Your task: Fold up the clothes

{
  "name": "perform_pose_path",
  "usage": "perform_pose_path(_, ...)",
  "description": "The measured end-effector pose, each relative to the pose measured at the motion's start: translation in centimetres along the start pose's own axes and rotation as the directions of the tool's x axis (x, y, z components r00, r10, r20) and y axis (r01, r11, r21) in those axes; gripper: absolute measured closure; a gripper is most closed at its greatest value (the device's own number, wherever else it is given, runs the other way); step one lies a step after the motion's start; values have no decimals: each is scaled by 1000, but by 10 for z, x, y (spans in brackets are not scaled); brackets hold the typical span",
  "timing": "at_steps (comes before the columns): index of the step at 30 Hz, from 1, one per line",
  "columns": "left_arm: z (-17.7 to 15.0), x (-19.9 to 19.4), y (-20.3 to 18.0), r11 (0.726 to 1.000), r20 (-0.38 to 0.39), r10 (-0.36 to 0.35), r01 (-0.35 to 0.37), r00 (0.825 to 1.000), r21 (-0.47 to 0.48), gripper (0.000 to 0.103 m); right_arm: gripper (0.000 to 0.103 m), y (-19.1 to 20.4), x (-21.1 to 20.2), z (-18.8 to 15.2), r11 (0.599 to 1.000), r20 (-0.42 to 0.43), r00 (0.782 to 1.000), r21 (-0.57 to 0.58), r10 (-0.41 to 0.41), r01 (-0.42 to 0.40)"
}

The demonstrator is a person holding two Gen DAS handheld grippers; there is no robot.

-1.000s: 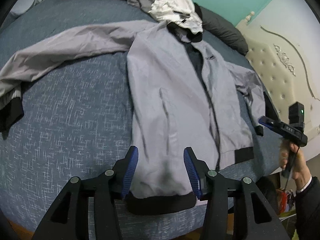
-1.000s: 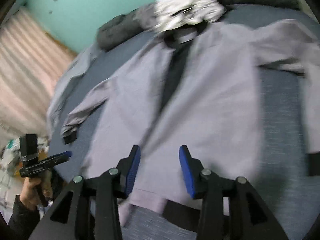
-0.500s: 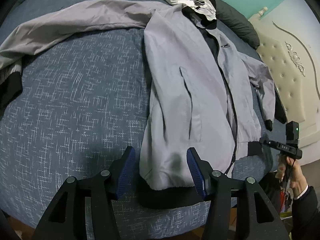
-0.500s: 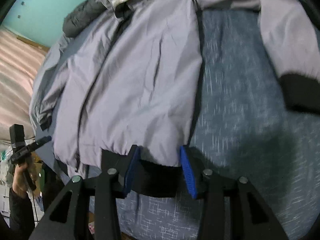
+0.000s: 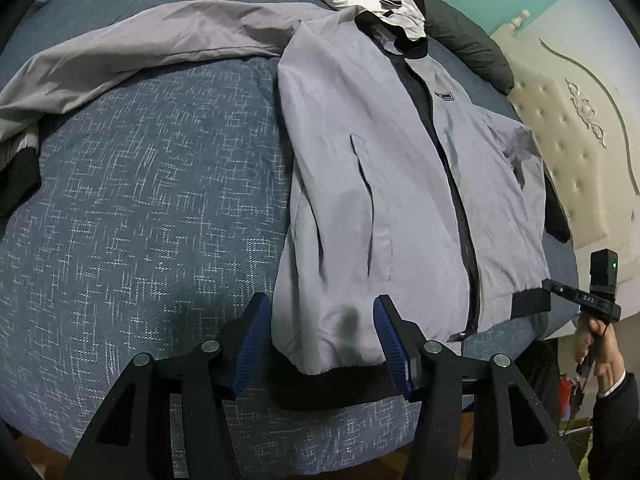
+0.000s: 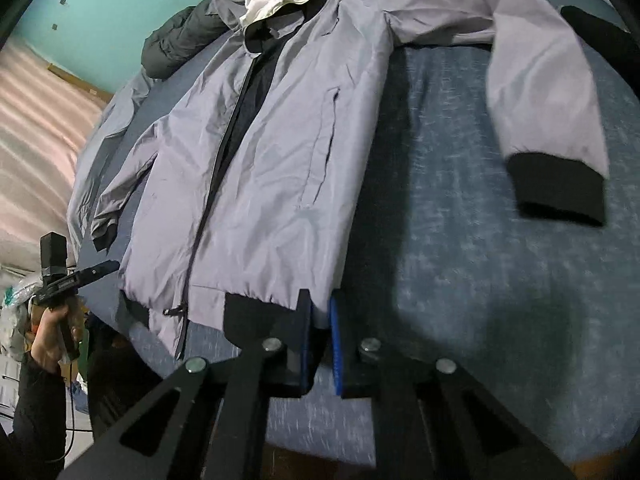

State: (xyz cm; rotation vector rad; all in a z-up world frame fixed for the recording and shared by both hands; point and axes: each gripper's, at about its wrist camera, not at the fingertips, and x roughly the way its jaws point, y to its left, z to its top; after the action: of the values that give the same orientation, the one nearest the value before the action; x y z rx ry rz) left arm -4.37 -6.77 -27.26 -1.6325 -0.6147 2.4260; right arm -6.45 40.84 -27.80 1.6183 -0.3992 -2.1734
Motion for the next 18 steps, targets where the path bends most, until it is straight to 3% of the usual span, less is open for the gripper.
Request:
perform_pose_path(11,3,6,-3,1000,-22,3,-2,1000,14,45,96,-11,11,-19,998,-96,993,-18,-62,61)
perform_pose_path(18,7,18,0,1000,-54,-10,10,998,-2,44,96,-12,11,-18,999,-78,996,-14,-53,53)
